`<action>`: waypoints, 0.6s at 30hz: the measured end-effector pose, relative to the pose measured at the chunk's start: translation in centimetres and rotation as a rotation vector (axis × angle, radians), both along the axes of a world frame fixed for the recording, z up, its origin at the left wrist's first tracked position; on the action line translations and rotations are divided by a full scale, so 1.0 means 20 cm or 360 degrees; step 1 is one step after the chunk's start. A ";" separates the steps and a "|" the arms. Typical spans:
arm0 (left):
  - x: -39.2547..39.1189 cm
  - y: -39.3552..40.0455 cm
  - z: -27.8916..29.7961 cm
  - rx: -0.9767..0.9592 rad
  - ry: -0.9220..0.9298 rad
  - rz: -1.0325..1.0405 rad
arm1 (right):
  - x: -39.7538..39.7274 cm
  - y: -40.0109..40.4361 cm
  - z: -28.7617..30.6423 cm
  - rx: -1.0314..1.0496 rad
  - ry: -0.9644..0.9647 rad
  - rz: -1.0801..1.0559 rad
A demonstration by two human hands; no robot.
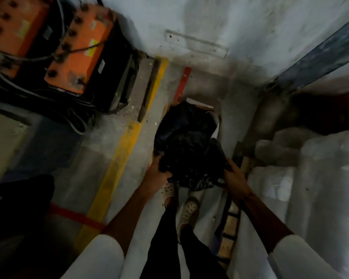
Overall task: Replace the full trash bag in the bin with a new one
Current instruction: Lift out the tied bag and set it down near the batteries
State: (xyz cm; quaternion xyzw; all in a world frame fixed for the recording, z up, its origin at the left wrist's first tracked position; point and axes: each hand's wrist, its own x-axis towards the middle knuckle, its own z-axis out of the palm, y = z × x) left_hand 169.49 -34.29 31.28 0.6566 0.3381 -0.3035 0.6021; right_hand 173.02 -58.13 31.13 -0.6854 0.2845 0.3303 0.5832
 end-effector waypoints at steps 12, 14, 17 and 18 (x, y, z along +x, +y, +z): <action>0.37 -0.02 -0.62 0.0275 0.0181 -0.0356 | 0.28 0.04 -0.59 -0.0367 0.0148 0.0283; 0.38 -0.03 -0.57 0.0181 0.0166 -0.0330 | 0.29 0.06 -0.54 -0.0447 0.0087 0.0466; 0.37 0.01 -0.42 0.0140 0.0118 -0.0273 | 0.29 0.12 -0.38 -0.0550 -0.0111 0.0850; 0.36 0.03 -0.36 0.0144 0.0091 -0.0262 | 0.29 0.14 -0.33 -0.0584 -0.0183 0.1032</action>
